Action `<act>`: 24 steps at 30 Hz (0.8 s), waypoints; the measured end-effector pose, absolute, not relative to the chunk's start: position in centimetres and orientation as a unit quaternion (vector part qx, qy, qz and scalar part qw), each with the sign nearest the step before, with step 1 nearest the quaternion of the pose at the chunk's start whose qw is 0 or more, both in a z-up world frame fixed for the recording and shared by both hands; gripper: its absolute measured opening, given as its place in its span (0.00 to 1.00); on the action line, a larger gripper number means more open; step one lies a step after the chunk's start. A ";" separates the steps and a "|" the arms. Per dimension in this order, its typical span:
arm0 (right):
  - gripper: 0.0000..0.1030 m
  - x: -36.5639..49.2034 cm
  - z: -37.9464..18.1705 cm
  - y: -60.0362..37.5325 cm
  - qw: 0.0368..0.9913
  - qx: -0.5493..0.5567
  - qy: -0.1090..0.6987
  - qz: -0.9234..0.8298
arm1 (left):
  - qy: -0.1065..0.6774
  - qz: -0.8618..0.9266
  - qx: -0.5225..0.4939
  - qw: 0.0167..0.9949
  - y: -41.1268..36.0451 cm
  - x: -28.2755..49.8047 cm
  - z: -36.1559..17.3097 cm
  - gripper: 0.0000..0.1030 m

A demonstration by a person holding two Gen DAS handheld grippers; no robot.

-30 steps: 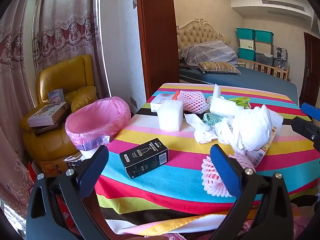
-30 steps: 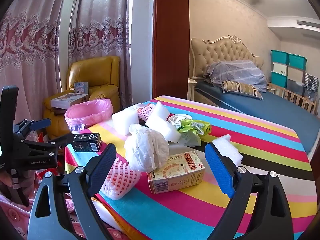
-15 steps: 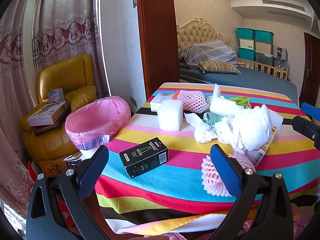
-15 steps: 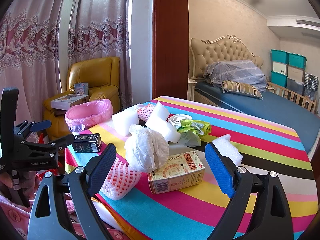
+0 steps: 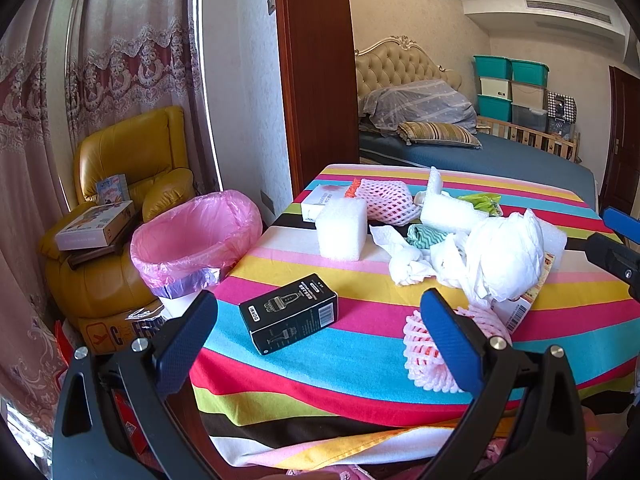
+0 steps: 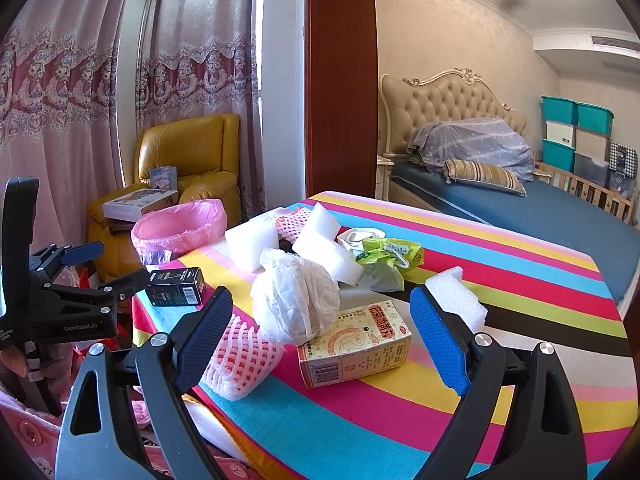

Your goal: Collect trash

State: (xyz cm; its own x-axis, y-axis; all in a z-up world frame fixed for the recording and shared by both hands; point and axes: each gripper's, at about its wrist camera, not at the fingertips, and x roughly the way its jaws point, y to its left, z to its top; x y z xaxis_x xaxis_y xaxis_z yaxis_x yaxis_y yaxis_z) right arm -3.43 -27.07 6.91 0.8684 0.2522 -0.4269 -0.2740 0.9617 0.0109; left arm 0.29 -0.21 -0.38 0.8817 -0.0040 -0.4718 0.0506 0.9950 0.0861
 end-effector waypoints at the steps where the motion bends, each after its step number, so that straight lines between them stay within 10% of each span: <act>1: 0.83 -3.4 6.9 -27.1 0.966 -0.025 0.217 0.136 | 0.243 -0.014 0.048 0.969 -0.2 0.3 -0.4 0.95; 24: 0.83 -3.4 6.8 -27.0 0.966 -0.024 0.218 0.137 | 0.246 -0.015 0.044 0.968 -0.1 -0.2 -0.6 0.95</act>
State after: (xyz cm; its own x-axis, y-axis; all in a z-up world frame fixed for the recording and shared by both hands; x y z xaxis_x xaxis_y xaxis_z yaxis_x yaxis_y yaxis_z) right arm -3.36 -26.97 6.75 0.8671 0.2547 -0.4280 -0.2759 0.9611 0.0130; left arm -0.18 -0.05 -0.62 0.8782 -0.0062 -0.4783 0.0500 0.9956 0.0789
